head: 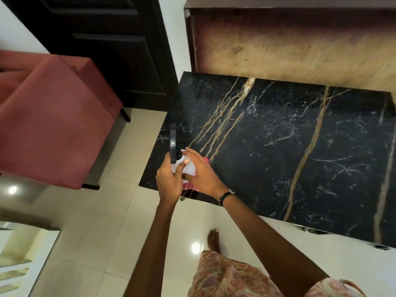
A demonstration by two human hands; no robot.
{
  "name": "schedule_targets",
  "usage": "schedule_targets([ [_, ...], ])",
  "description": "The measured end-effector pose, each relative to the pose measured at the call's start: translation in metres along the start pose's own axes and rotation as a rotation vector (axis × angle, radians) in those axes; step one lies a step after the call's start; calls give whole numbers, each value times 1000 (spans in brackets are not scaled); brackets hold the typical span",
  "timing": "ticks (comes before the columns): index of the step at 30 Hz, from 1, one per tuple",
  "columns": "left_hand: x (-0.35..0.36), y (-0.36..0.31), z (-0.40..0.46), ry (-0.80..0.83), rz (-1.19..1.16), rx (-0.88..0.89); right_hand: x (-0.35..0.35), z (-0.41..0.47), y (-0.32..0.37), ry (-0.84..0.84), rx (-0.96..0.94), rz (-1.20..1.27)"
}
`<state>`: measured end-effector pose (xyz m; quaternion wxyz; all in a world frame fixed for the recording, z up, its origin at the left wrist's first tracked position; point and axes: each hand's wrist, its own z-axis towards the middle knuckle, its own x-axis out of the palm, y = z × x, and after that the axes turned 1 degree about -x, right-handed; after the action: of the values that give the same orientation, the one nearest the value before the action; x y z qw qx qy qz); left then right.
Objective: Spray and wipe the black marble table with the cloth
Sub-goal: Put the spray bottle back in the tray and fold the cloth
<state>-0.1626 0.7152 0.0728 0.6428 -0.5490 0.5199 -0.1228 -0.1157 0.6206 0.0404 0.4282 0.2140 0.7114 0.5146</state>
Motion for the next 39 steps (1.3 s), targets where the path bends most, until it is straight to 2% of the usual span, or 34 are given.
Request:
schedule_targets([
  [11,123,-125,-121,115,-14,293,-161,-128,-24,-367,25,28],
  [22,268,-212,-246,246,-3,463,-310,-258,-82,-781,34,23],
  [29,347,-253,-276,342,8,531,-385,-293,-115,-899,91,27],
  [35,421,-288,-277,422,-76,537,-452,-300,-144,-959,104,-20],
  [39,468,-297,-269,618,-193,521,-493,-302,-174,-986,109,-66],
])
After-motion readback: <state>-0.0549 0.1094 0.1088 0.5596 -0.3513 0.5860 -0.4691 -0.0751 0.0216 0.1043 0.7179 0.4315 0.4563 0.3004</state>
